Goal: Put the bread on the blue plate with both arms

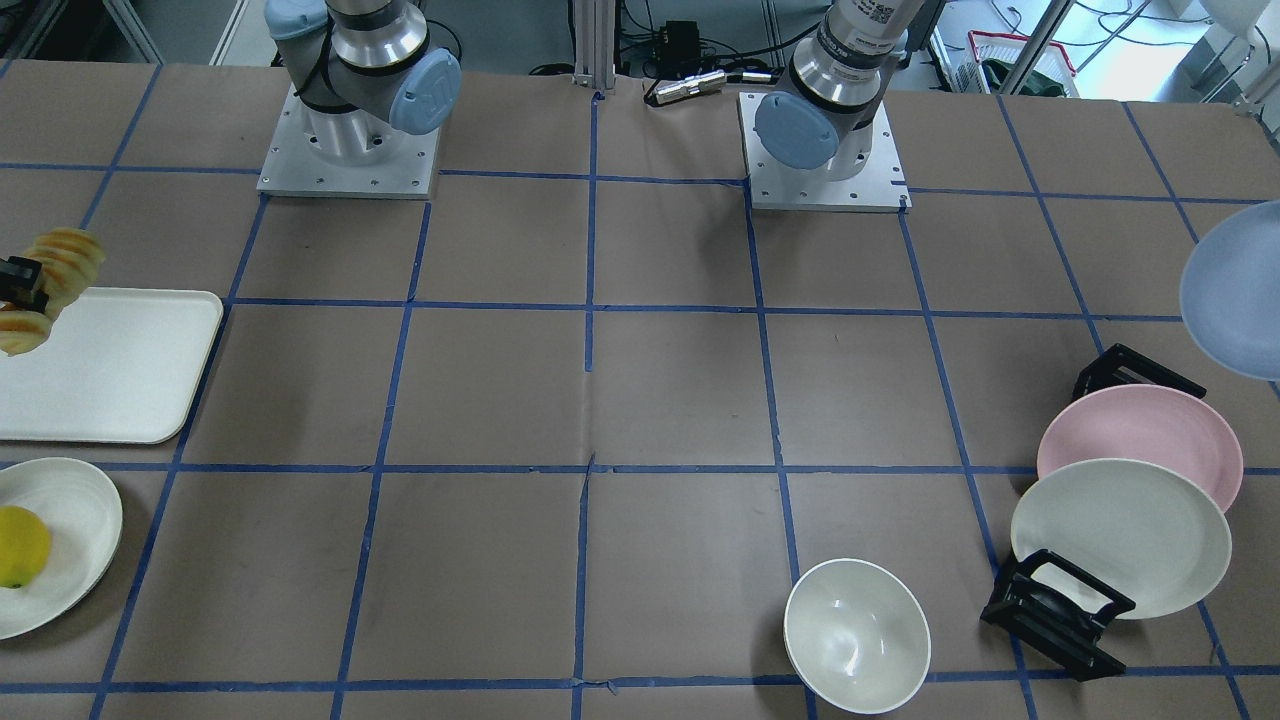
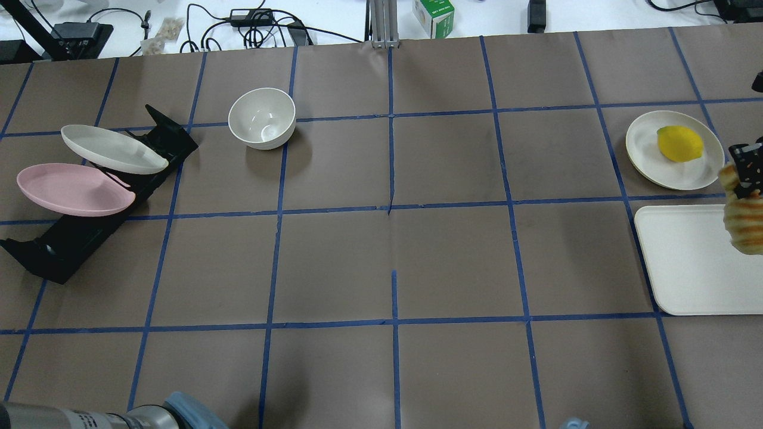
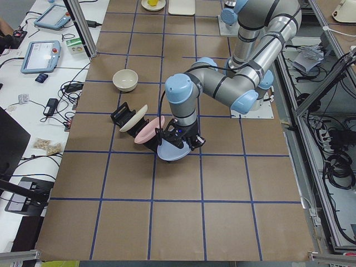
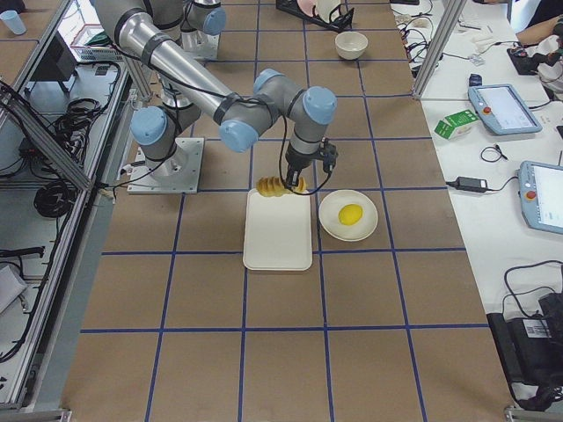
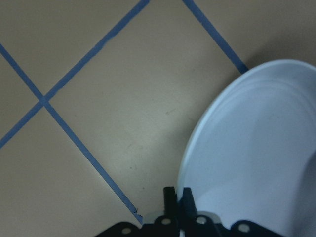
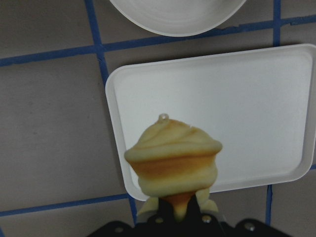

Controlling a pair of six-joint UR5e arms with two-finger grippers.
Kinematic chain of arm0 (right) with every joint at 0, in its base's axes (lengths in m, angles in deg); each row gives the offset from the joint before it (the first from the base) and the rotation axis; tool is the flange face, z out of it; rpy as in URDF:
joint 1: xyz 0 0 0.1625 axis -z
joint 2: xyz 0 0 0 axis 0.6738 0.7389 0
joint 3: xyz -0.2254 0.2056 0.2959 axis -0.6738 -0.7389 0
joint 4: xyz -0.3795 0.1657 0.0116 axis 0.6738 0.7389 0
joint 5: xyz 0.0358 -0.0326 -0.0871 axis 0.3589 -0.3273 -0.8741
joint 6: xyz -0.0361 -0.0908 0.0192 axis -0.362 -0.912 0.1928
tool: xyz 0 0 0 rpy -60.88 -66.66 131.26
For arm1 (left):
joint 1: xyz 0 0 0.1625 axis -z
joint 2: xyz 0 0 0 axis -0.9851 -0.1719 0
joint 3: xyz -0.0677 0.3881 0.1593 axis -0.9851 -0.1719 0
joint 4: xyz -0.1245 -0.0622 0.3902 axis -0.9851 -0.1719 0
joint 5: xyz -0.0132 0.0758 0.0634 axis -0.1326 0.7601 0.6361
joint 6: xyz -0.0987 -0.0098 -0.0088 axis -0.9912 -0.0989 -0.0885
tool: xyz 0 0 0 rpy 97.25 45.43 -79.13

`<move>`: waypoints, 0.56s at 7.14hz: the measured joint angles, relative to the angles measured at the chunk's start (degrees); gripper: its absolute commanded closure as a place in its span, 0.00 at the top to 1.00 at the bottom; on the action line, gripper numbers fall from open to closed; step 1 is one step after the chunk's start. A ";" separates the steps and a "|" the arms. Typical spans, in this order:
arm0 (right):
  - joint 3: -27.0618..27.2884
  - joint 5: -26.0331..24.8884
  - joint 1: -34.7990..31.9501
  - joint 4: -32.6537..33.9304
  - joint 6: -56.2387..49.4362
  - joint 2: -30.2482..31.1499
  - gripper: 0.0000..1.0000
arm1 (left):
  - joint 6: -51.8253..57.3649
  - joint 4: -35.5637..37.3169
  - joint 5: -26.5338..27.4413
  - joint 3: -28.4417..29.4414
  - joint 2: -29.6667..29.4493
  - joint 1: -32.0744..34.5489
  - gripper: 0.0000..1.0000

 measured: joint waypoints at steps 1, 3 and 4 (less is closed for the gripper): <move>-3.04 1.36 -3.23 -3.83 3.99 0.10 0.00 | 1.50 -5.59 -2.66 1.24 2.11 0.52 0.00; -5.71 3.57 -8.99 -7.17 10.23 0.34 0.00 | 8.02 -11.33 -12.64 0.47 4.31 5.99 0.00; -6.03 4.55 -11.37 -8.06 12.91 0.66 0.00 | 10.98 -11.99 -16.58 -0.92 4.60 11.08 0.00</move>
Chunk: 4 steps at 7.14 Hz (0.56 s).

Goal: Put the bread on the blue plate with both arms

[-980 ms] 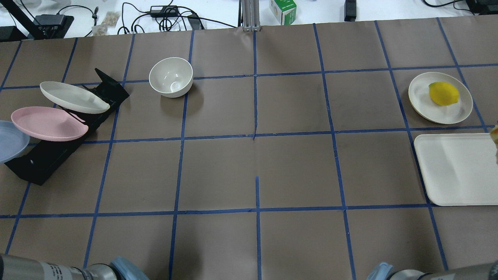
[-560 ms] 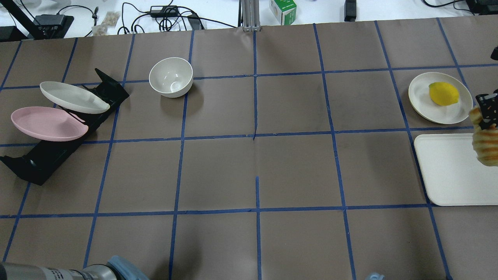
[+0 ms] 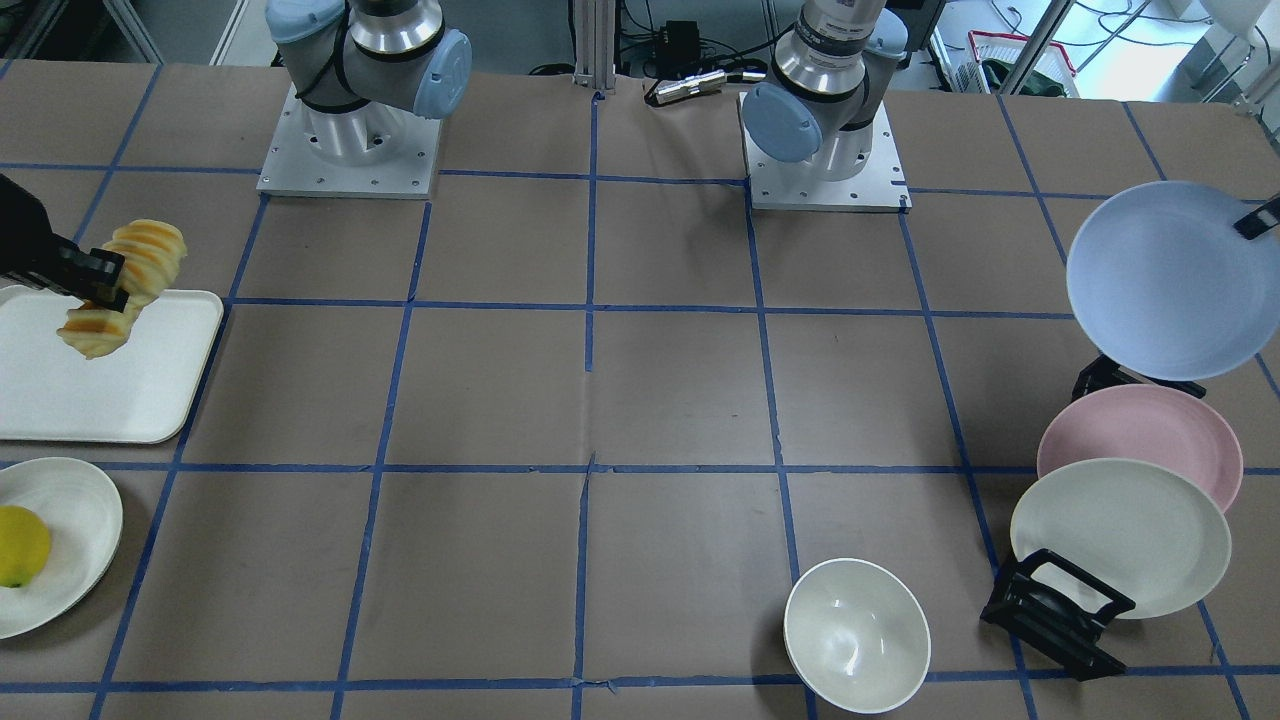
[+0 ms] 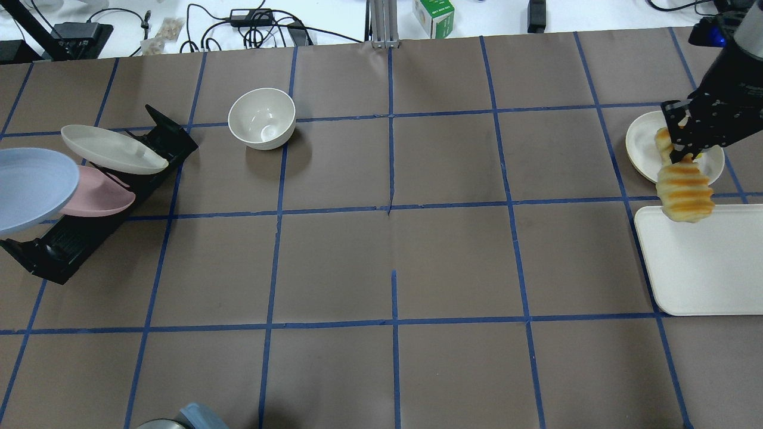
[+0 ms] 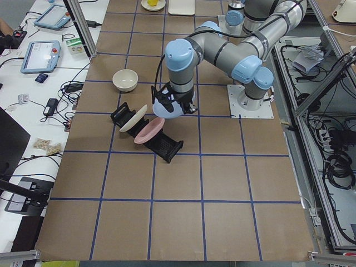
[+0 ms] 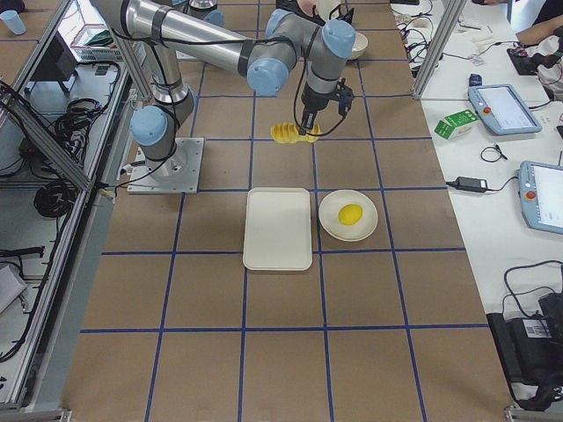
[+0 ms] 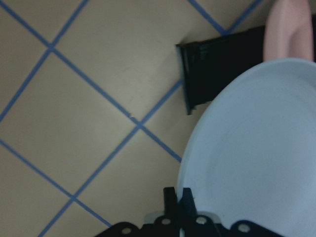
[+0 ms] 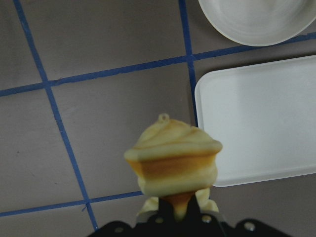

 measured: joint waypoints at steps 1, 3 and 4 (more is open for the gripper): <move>-0.11 0.69 -1.86 -0.75 1.98 0.56 0.00 | 1.48 0.10 -4.73 -1.71 -0.29 6.20 0.00; -0.22 1.71 -3.34 -1.10 3.20 1.27 0.00 | 2.21 6.92 -11.25 -7.05 -2.04 17.35 0.00; -0.22 2.48 -3.61 -1.05 3.31 1.18 0.00 | 1.59 14.48 -12.32 -11.29 -3.24 22.68 0.00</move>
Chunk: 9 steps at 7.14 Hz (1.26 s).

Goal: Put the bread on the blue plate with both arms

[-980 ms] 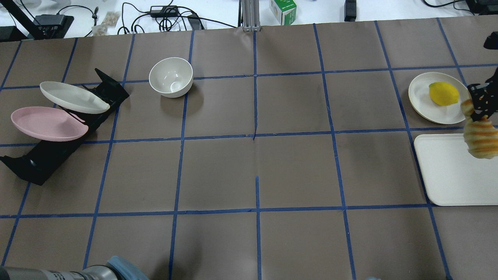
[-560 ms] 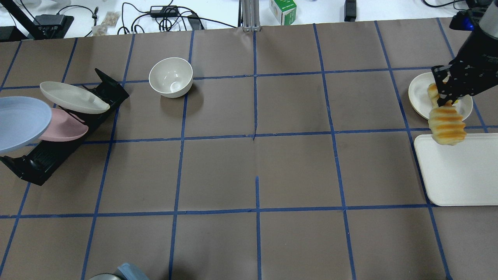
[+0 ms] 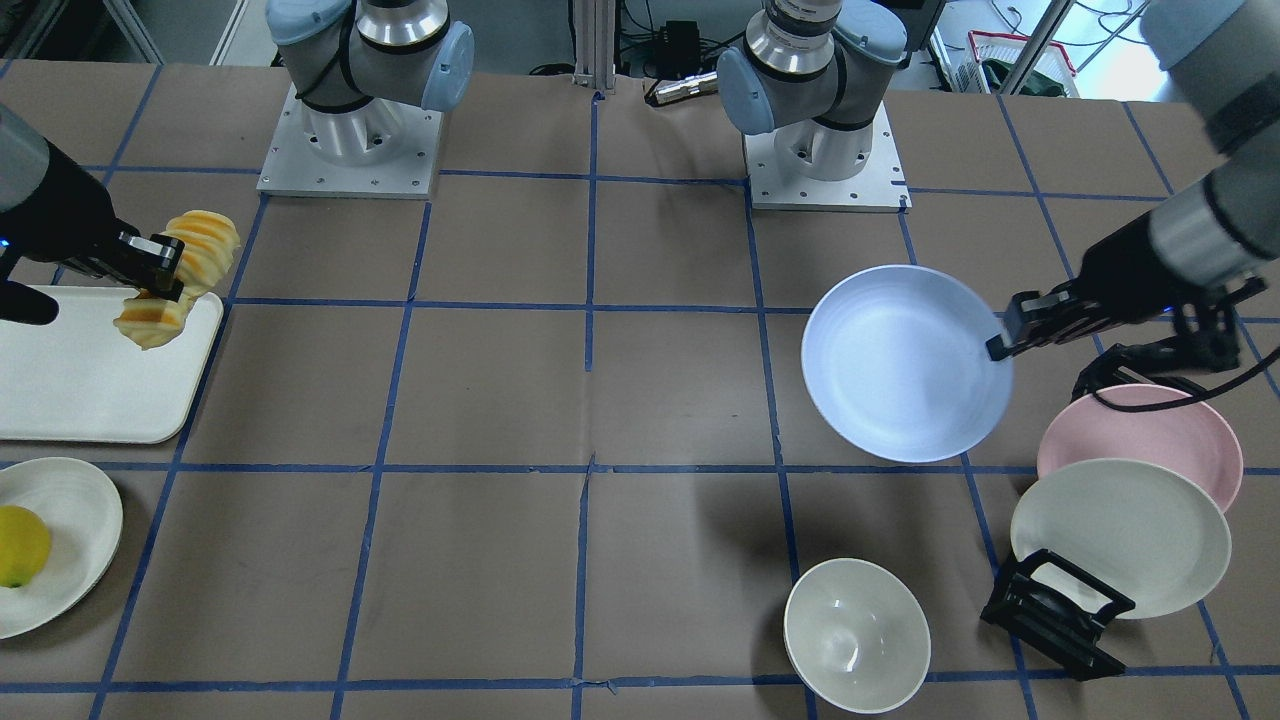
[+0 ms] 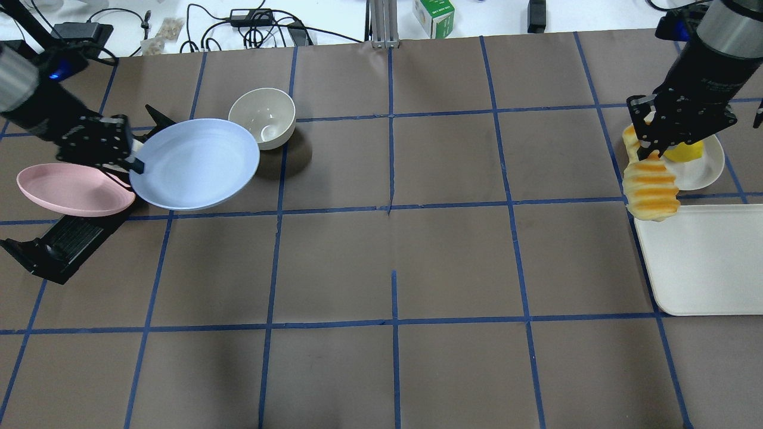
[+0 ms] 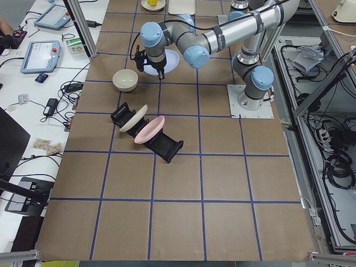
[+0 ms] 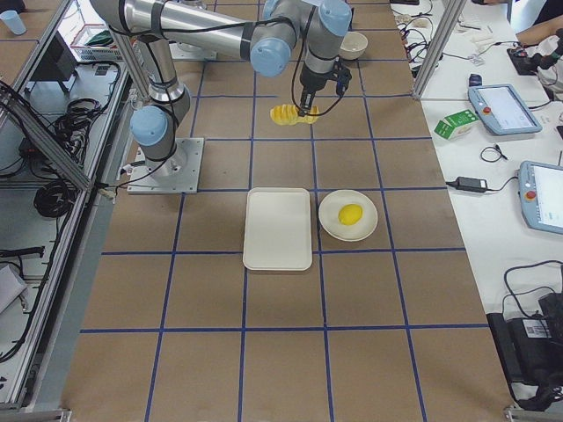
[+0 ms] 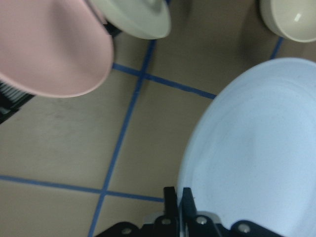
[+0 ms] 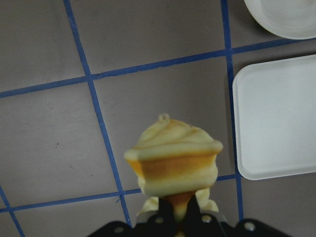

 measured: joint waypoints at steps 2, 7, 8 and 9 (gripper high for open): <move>0.02 2.76 -0.79 0.37 0.72 -0.71 0.00 | -5.77 10.92 -4.13 -6.21 -2.83 8.14 0.00; -0.79 3.45 -11.65 6.43 11.35 -5.98 0.00 | -21.55 37.37 -7.52 -11.43 -15.06 23.72 0.00; -0.84 4.04 -13.31 7.04 13.23 -6.43 0.00 | -22.88 41.00 -7.28 -11.93 -17.19 25.14 0.04; -0.88 4.94 -14.95 7.75 14.62 -6.87 0.00 | -23.50 43.32 -7.18 -12.13 -18.71 25.87 0.86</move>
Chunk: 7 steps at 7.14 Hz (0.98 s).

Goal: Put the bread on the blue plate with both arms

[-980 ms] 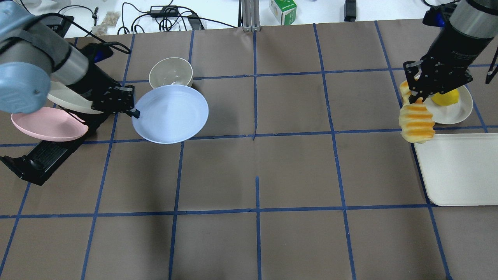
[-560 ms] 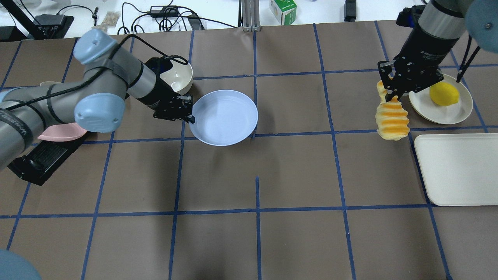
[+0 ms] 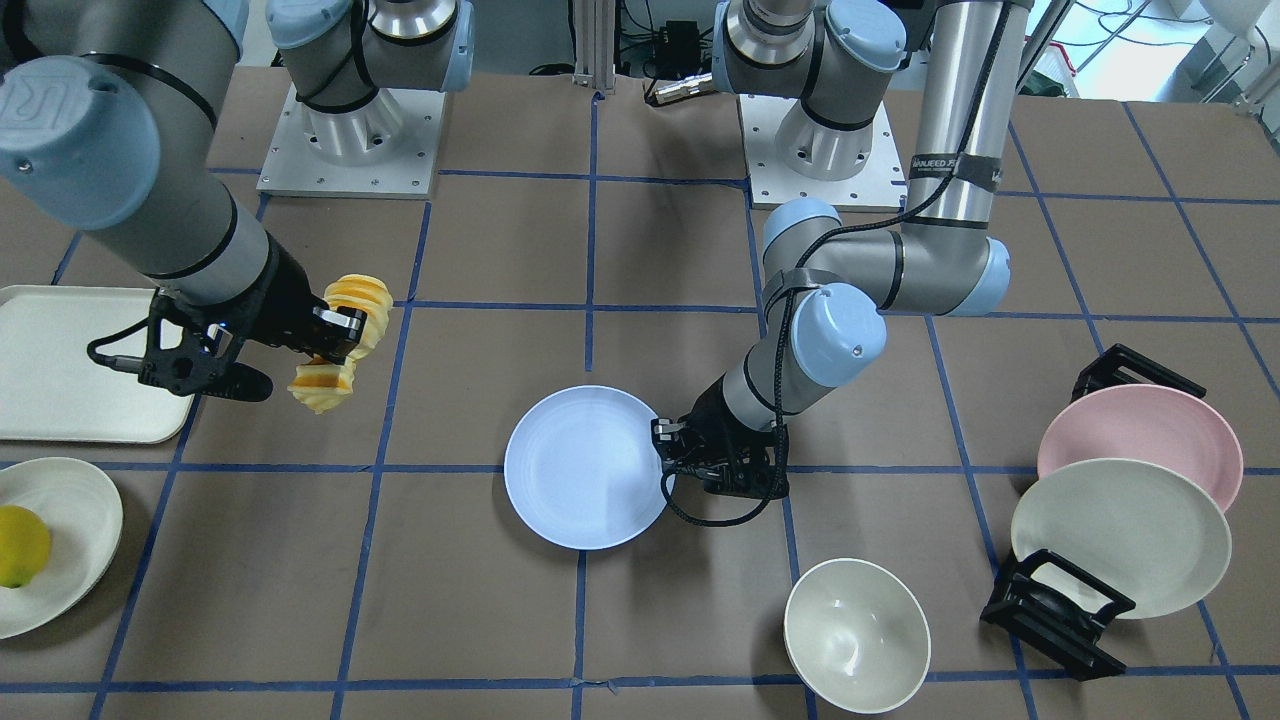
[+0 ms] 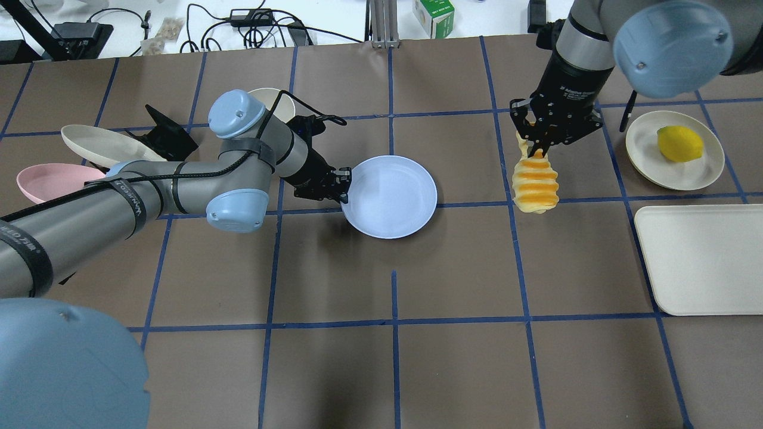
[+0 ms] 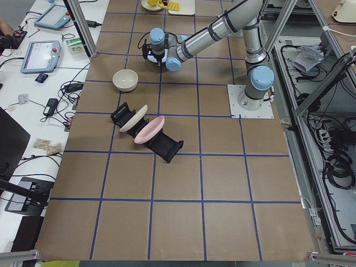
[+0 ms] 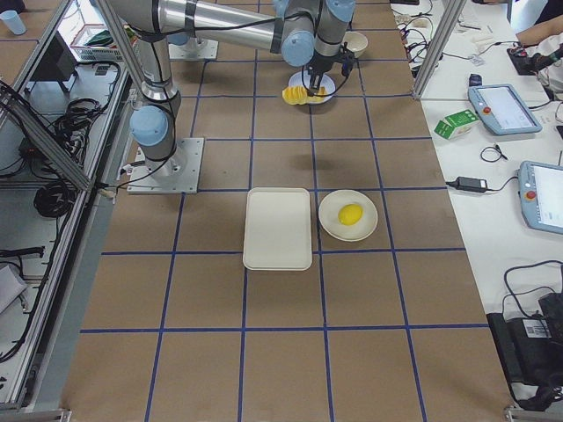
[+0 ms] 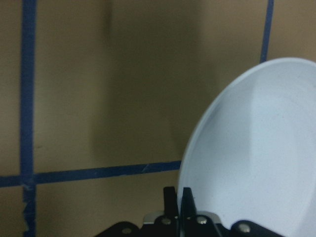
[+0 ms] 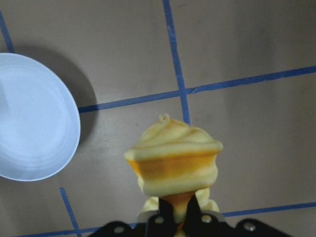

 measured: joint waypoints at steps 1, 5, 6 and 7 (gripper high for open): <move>-0.05 0.50 -1.61 1.07 1.23 -0.75 0.00 | -0.27 1.05 0.01 -0.02 -0.91 0.32 1.00; -0.85 0.92 -9.16 11.87 7.44 -8.06 0.00 | 0.18 -0.48 4.42 2.40 2.60 -1.70 1.00; -0.88 0.95 -11.29 14.91 9.57 -10.13 0.00 | 0.45 -6.31 7.06 4.76 4.96 -2.49 1.00; -0.91 0.96 -13.32 17.34 12.15 -11.87 0.00 | 0.64 -15.24 10.57 8.35 7.68 -2.77 1.00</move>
